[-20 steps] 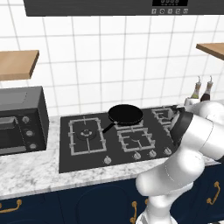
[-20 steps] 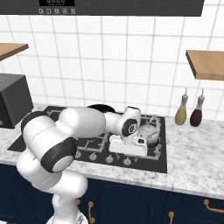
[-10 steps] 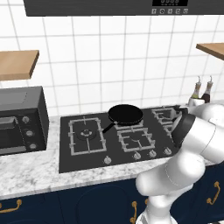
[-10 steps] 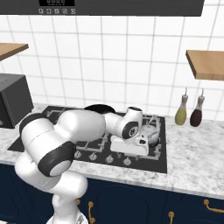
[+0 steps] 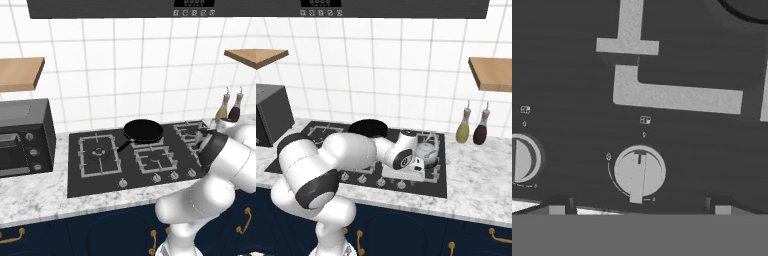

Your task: Pick the kettle from the counter and place it on a stove burner. Then turn the burner on.

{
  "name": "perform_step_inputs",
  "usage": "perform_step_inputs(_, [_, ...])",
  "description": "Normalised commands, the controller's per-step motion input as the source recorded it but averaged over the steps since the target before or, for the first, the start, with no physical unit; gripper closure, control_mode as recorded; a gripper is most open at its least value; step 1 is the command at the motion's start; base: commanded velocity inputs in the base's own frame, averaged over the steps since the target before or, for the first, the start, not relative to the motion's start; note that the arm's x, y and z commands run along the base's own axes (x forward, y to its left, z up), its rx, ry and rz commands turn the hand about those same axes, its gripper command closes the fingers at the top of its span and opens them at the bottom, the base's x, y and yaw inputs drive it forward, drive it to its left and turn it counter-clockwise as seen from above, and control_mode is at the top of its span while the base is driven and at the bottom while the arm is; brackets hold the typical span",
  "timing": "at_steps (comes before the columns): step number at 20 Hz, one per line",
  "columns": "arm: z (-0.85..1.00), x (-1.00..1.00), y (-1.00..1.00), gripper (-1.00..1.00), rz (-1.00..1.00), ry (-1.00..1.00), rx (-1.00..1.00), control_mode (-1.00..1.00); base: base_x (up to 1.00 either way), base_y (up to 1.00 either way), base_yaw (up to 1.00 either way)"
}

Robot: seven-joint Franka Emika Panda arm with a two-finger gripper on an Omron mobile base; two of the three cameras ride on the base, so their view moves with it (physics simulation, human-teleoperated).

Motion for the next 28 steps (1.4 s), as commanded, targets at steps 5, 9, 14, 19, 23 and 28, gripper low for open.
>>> perform_step_inputs(5, [-0.23, 0.12, 0.0, -1.0, 0.0, 0.0, 0.0, -1.0, 0.0, 0.0, 0.0])
perform_step_inputs(9, [-0.14, 0.05, 0.0, -1.0, 0.0, 0.0, 0.0, -1.0, 0.0, 0.0, 0.0])
perform_step_inputs(14, [-0.01, 0.0, 0.0, -1.0, 0.0, 0.0, 0.0, -1.0, 0.0, 0.0, 0.0])
perform_step_inputs(19, [0.0, 0.0, 0.0, -1.0, 0.0, 0.0, 0.0, -1.0, 0.0, 0.0, 0.0])
perform_step_inputs(23, [-0.01, 0.0, 0.0, 1.0, 0.0, 0.0, 0.0, -1.0, 0.0, 0.0, 0.0])
perform_step_inputs(28, [0.0, 0.0, 0.0, 1.0, 0.0, 0.0, 0.0, -1.0, 0.0, 0.0, 0.0])
